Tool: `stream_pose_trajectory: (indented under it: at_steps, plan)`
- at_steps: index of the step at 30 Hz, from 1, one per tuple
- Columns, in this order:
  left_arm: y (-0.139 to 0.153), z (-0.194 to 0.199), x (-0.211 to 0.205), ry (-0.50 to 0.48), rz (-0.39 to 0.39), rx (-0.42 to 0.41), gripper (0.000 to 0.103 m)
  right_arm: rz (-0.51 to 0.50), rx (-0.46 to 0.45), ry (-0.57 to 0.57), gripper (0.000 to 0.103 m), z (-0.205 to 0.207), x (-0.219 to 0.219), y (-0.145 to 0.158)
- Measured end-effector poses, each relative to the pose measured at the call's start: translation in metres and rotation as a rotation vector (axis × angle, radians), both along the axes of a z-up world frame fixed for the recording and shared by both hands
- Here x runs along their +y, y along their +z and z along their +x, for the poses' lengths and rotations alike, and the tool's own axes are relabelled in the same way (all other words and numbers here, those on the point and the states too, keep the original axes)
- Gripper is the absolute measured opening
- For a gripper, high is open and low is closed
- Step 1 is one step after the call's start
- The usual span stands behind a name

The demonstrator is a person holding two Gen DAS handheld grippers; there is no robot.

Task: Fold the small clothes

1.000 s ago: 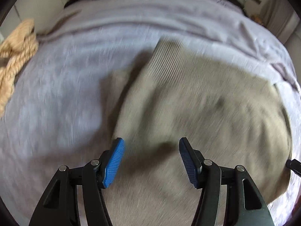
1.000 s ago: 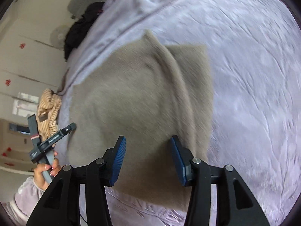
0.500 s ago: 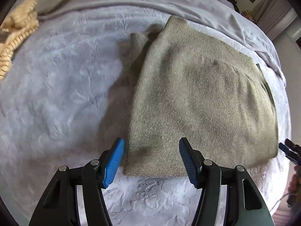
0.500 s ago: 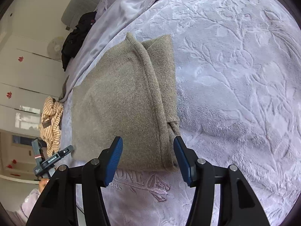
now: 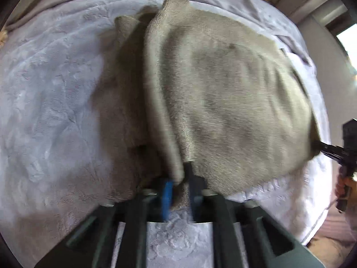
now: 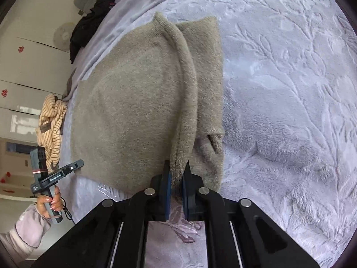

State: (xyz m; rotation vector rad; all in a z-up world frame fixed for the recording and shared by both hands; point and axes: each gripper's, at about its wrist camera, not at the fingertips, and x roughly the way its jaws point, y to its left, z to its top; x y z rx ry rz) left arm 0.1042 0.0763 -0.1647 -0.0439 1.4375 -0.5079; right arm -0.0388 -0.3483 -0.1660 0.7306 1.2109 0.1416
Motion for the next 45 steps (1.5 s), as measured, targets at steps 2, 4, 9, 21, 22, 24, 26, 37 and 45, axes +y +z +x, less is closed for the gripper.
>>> stream_pose_trajectory:
  at_steps: [2, 4, 9, 21, 22, 24, 26, 37, 45]
  plan:
    - [0.008, -0.001, 0.004, -0.027, -0.033, -0.008, 0.008, 0.002, -0.040, 0.009, 0.009, -0.006, 0.002, 0.014]
    - [0.018, -0.007, 0.007, -0.066, -0.058, -0.026, 0.008, 0.007, -0.058, 0.004, 0.008, -0.014, 0.000, 0.024]
    - [0.003, -0.018, 0.015, -0.101, 0.009, -0.023, 0.008, -0.029, 0.021, -0.002, 0.008, -0.028, -0.002, 0.008]
    - [0.008, -0.028, 0.041, 0.021, 0.038, -0.034, 0.009, -0.133, 0.134, -0.107, 0.026, -0.022, 0.003, -0.011]
    - [0.013, -0.029, 0.043, 0.040, 0.051, -0.042, 0.015, -0.142, 0.133, -0.121, 0.036, -0.024, 0.003, -0.005]
    - [0.022, -0.030, 0.048, 0.083, 0.079, -0.072, 0.042, -0.135, 0.105, -0.143, 0.046, -0.030, 0.007, 0.009]
    - [0.036, -0.034, 0.059, 0.138, 0.082, -0.134, 0.057, -0.138, 0.078, -0.142, 0.046, -0.034, 0.015, 0.023]
    - [0.014, 0.005, 0.025, 0.176, 0.194, -0.192, 0.057, -0.049, 0.032, -0.043, 0.046, 0.000, 0.092, 0.018]
    - [-0.001, 0.016, 0.038, 0.182, 0.232, -0.179, 0.058, -0.056, 0.107, -0.077, 0.045, 0.000, 0.099, -0.014]
